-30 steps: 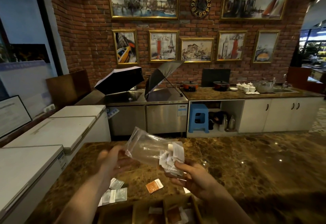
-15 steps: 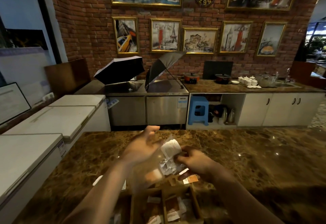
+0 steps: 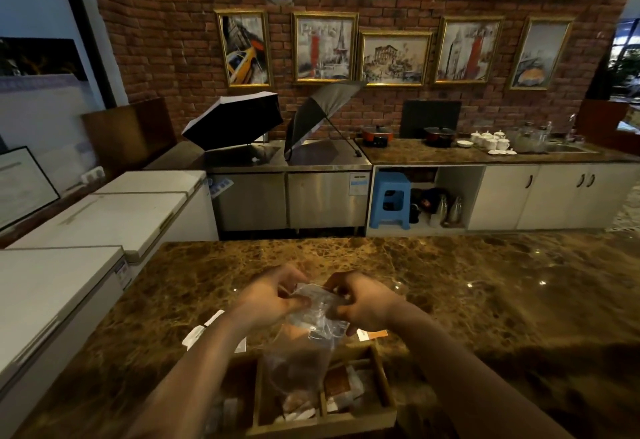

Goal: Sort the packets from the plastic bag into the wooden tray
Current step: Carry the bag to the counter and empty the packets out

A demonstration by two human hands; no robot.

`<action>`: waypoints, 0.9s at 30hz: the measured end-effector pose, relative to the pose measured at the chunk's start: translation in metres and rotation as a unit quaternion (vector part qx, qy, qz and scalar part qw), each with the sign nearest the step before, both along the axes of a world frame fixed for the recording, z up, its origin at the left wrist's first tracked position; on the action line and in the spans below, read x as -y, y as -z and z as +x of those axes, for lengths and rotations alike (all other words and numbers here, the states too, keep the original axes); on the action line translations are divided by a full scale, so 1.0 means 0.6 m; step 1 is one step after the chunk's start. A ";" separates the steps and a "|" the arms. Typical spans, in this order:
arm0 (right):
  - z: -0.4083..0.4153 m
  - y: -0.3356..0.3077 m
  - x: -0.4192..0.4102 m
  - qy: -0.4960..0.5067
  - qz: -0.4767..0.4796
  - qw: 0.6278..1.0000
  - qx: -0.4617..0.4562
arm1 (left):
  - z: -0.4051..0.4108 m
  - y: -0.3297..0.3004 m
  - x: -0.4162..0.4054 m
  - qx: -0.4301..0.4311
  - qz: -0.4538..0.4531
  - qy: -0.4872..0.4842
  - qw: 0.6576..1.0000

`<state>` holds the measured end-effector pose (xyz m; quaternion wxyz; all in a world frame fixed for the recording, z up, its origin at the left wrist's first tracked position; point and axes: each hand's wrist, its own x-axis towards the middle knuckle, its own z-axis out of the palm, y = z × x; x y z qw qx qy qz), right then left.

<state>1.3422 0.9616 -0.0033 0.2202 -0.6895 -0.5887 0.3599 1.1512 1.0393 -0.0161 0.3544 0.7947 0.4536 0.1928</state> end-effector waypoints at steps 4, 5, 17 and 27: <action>-0.008 0.014 -0.014 -0.021 0.032 0.999 0.017 | -0.016 0.010 -0.003 -0.016 0.015 -0.011 1.000; -0.009 0.016 -0.016 -0.023 0.035 0.999 0.018 | -0.018 0.012 -0.004 -0.008 0.021 -0.007 1.000; -0.015 0.010 -0.029 -0.042 0.081 0.993 0.078 | -0.036 0.016 -0.005 0.049 0.027 0.021 0.998; -0.023 0.003 -0.029 -0.053 0.110 0.986 0.112 | -0.035 0.011 -0.003 0.064 0.023 0.009 0.998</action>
